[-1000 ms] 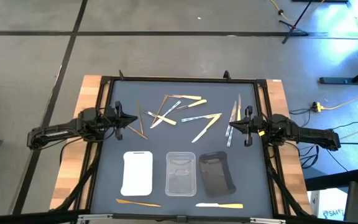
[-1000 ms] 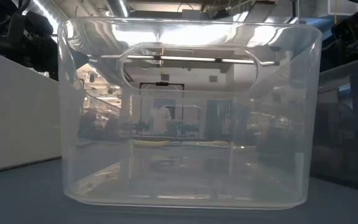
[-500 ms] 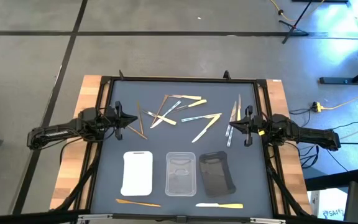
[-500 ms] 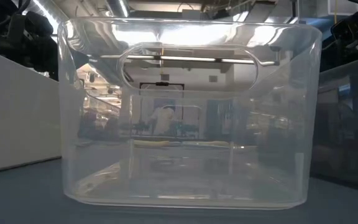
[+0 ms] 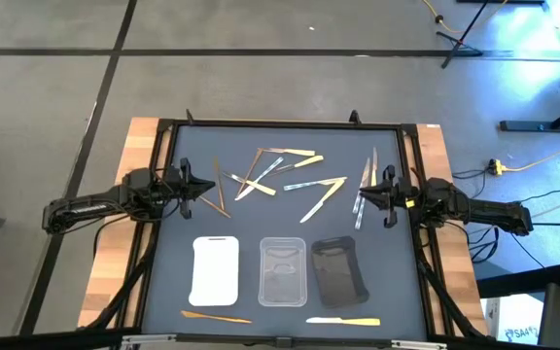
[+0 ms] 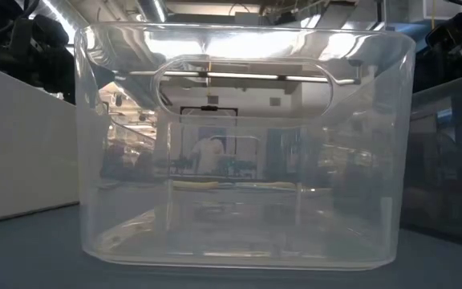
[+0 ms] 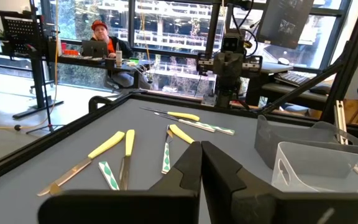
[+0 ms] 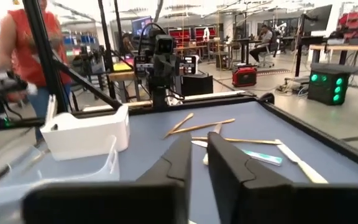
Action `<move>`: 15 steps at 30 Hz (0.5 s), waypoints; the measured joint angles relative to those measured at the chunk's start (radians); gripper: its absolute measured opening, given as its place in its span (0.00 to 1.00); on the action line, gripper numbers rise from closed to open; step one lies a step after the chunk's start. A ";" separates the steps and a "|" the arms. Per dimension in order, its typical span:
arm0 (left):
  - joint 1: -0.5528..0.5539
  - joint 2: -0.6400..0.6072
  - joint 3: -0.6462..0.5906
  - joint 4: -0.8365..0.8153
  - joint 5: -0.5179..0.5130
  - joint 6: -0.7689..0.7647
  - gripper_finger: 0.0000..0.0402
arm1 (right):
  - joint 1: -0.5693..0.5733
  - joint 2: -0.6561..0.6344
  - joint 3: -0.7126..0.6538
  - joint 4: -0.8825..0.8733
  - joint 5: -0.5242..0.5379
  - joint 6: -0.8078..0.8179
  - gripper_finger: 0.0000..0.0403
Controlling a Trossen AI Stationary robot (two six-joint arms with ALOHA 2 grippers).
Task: Sort silverware by color (type)
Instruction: Put the yellow table knife into the black transparent bin
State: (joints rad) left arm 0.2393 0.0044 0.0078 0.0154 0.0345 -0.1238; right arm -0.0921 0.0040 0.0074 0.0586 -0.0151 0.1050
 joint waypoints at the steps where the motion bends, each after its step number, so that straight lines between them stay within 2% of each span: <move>1: 0.000 0.000 0.000 0.000 0.000 0.000 0.01 | 0.000 0.000 0.000 0.000 0.000 0.015 0.19; 9: 0.000 0.000 0.000 0.000 0.000 0.000 0.01 | 0.000 0.000 0.010 -0.004 0.108 0.029 0.50; 12: 0.000 0.000 0.000 0.000 0.000 0.000 0.01 | 0.000 0.000 0.040 -0.002 0.143 0.029 0.58; 15: 0.000 0.000 0.000 0.000 0.000 0.000 0.01 | 0.000 0.003 0.088 -0.004 0.168 0.029 0.61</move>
State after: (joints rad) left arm 0.2391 0.0044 0.0075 0.0155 0.0348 -0.1238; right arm -0.0921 0.0066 0.0949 0.0544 0.1526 0.1337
